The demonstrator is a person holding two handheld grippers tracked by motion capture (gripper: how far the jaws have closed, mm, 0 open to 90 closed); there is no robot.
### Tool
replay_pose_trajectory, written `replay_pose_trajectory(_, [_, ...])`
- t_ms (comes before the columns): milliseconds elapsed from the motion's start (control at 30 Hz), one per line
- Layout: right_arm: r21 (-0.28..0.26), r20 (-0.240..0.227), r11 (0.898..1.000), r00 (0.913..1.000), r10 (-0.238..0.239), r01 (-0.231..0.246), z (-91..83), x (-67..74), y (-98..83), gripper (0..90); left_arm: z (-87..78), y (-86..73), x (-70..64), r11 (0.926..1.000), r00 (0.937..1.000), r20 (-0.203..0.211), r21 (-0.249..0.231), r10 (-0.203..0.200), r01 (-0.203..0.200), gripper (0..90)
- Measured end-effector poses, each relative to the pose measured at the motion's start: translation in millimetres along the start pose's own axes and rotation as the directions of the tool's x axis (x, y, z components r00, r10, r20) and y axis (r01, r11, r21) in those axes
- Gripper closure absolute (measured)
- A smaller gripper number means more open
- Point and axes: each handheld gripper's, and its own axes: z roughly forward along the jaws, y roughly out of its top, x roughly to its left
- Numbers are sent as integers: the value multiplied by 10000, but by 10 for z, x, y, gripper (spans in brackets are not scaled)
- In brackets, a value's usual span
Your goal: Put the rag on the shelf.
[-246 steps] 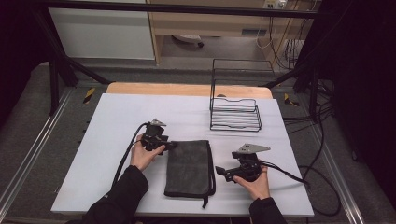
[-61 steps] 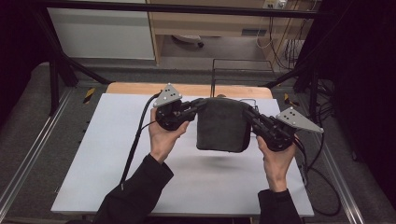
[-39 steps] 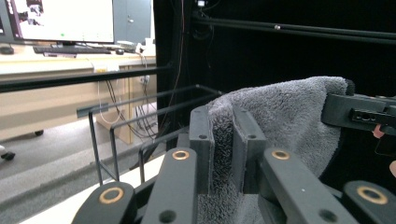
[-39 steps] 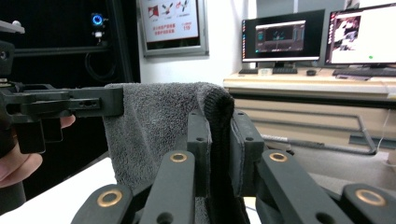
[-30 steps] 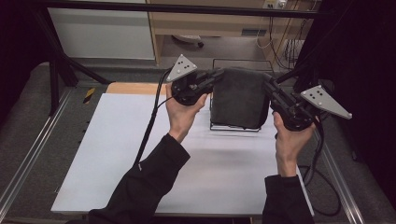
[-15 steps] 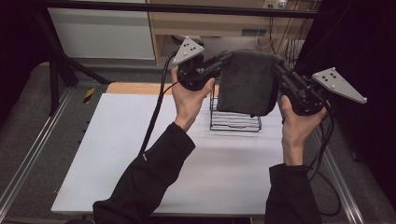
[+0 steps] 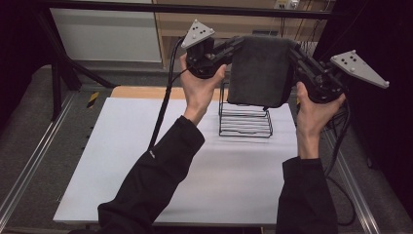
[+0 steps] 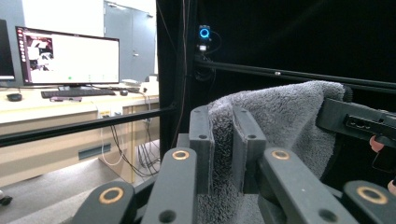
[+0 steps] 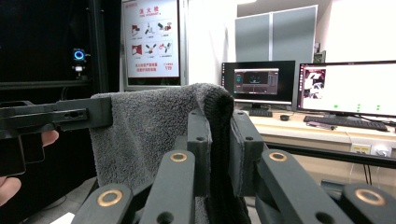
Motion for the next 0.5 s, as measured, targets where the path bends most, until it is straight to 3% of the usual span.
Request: replay_pose_trajectory(500, [-300,-20,9995,10000,48,-48,277,-150,218,808,152,285,80,9996,9994,-241,-169,240,-244,799])
